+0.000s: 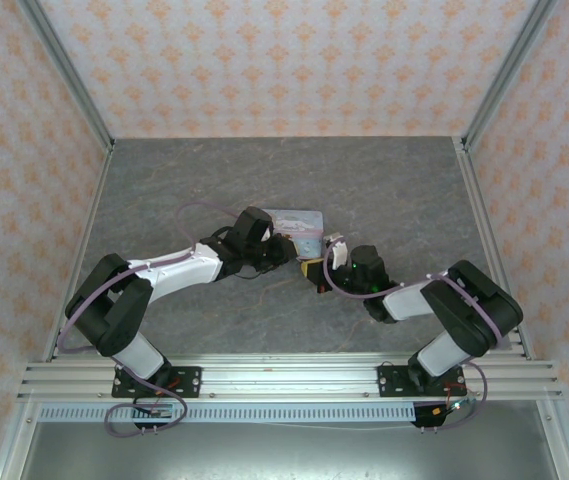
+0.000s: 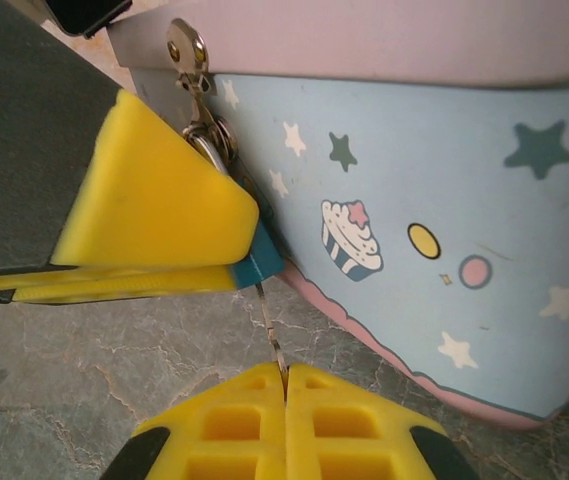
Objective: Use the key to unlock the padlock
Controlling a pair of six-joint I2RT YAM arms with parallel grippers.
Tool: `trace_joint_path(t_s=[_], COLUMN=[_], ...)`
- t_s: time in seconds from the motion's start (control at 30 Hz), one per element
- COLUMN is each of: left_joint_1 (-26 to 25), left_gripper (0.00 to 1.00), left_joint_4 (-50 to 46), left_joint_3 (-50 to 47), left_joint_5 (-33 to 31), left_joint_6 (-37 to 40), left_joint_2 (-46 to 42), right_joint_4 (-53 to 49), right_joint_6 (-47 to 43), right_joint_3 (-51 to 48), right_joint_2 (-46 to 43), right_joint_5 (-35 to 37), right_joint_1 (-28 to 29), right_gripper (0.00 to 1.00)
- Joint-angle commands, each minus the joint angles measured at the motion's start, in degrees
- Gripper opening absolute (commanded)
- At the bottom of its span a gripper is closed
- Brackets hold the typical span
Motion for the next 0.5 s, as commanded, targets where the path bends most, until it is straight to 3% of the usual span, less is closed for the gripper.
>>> trace_joint_path(t_s=[0.0, 0.47], left_joint_1=[0.61, 0.61], left_gripper=[0.16, 0.16], left_joint_4=[-0.29, 2.33], left_joint_3=[1.08, 1.18], left_joint_5=[0.09, 3.40], left_joint_6=[0.81, -0.94], left_joint_2=[-1.28, -1.31], right_joint_4=[1.96, 4.63], right_joint_6=[-0.17, 0.18], right_joint_3=[-0.71, 0.84], right_joint_2=[-2.00, 1.55], right_joint_5=[-0.59, -1.62], right_joint_1=[-0.23, -0.27], right_gripper=[0.00, 0.00])
